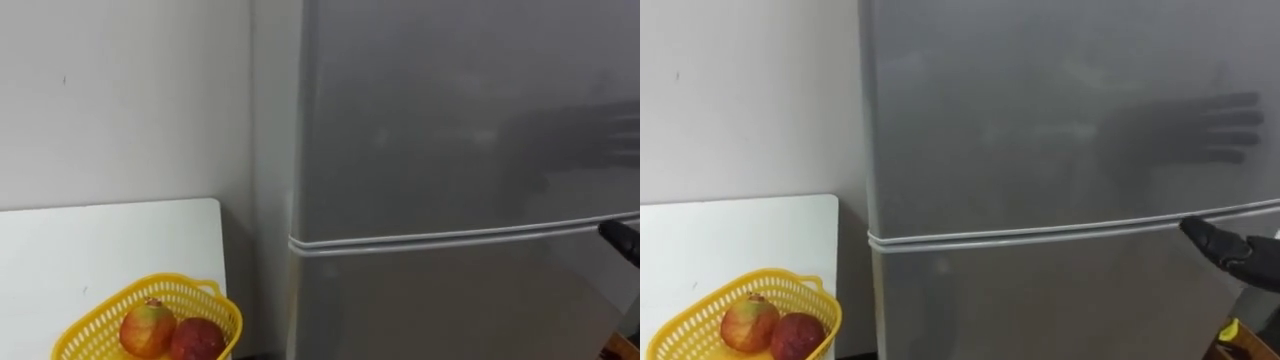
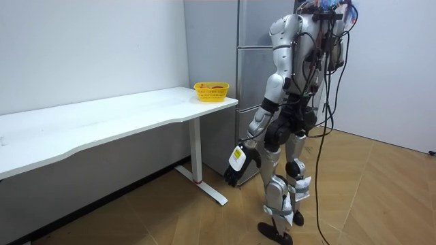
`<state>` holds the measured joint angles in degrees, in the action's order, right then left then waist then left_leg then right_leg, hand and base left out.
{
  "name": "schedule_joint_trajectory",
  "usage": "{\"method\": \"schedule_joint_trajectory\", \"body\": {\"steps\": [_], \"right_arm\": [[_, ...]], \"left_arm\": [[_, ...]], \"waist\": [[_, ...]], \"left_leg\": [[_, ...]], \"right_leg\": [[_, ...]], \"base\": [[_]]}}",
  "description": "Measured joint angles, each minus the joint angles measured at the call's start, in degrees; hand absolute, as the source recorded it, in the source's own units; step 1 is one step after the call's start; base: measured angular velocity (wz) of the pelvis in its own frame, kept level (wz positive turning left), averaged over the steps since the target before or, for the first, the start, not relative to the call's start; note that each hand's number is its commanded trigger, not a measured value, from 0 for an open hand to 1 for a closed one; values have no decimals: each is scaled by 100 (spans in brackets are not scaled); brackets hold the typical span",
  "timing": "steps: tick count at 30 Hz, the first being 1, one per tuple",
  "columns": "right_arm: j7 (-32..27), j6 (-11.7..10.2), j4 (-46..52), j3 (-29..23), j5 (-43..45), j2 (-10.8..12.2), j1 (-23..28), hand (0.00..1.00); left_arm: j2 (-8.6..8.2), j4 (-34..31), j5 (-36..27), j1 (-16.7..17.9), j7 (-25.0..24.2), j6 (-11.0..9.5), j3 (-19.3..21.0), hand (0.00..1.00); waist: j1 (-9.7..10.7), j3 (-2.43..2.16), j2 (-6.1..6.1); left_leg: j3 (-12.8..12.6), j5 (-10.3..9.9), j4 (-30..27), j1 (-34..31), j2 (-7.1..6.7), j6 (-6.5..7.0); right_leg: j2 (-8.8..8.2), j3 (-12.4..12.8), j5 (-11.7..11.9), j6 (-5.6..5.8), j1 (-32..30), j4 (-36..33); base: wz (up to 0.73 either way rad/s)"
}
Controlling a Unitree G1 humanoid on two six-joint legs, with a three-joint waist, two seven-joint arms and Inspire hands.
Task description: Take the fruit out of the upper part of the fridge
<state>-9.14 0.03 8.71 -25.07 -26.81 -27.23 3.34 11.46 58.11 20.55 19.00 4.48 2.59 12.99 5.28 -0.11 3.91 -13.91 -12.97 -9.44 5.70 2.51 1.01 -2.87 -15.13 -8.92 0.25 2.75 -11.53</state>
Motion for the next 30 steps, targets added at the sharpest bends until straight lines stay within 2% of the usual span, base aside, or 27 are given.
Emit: {"method": "schedule_joint_trajectory", "body": {"steps": [5, 8, 10, 11, 14, 15, 16, 19, 22, 29, 30], "right_arm": [[-597, -4, -580, -15, 320, 99, 81, 0], [-853, -20, -1015, -16, 566, 369, 177, 0], [-976, -34, -1347, -10, 998, 744, 376, 0], [-1023, -34, -1469, 28, 1114, 829, 394, 0], [-1243, -34, -2185, 378, 1421, 1079, 508, 0], [-1287, -33, -2509, 558, 1511, 1208, 525, 0], [-1265, -33, -2808, 687, 1687, 1323, 617, 0], [-1136, -40, -3712, 1079, 1908, 1449, 790, 0], [-1062, -28, -4451, 1281, 2010, 1497, 833, 0], [-880, -29, -6200, 1695, 2268, 1554, 773, 0], [-823, -13, -6349, 1704, 2260, 1597, 777, 0]], "left_arm": [[-23, -73, 39, -28, 25, 13, 0, 0], [-26, -75, 39, -46, 37, 100, -91, 0], [-52, -88, 40, -42, 34, 148, -86, 0], [-63, -101, 38, -38, 31, 181, -90, 0], [-96, -119, 36, -57, 41, 254, -140, 0], [-100, -106, 37, -58, 51, 253, -206, 0], [-138, -105, 37, -69, 51, 254, -211, 0], [-218, -39, 40, -42, 85, 250, -316, 0], [-305, -47, 37, -43, 127, 247, -310, 0], [-316, -21, 26, -54, 129, 241, -317, 0], [-321, -21, 34, -43, 94, 245, -316, 0]], "waist": [[-39, -2, -2], [-44, -22, 8], [-90, -35, 8], [-107, -32, -3], [-125, -37, -71], [-126, -22, -125], [-111, -38, -139], [-196, -56, -241], [-246, -42, -293], [-415, -18, -247], [-422, -3, -260]], "left_leg": [[4, -1, -10, -30, -3, -2], [13, -1, -36, -46, -4, -2], [13, -2, -25, -47, -2, -6], [15, -3, -23, -49, -3, -6], [29, -2, -22, -39, -18, -5], [27, -2, -22, -40, -19, -5], [28, -3, -1, -39, -20, -4], [36, -5, 25, -8, -19, -3], [34, -4, 24, 14, -20, -3], [93, -11, -6, 92, -23, -10], [132, -11, -7, 88, -25, -10]], "right_leg": [[-2, -4, 3, 3, 15, 70], [0, -58, 3, 4, 12, 80], [5, -73, 3, 4, 9, 84], [2, -82, 4, 5, 8, 84], [5, -70, 7, 10, 23, 80], [12, -63, 7, 11, 21, 84], [12, -63, 8, 14, 21, 90], [0, -60, 5, 18, 45, 88], [2, -59, 3, 21, 77, 91], [-1, -67, -28, 38, 228, 184], [1, -71, -28, 38, 230, 190]], "base": [[2], [5], [0], [0], [0], [0], [0], [0], [1], [6], [5]]}}
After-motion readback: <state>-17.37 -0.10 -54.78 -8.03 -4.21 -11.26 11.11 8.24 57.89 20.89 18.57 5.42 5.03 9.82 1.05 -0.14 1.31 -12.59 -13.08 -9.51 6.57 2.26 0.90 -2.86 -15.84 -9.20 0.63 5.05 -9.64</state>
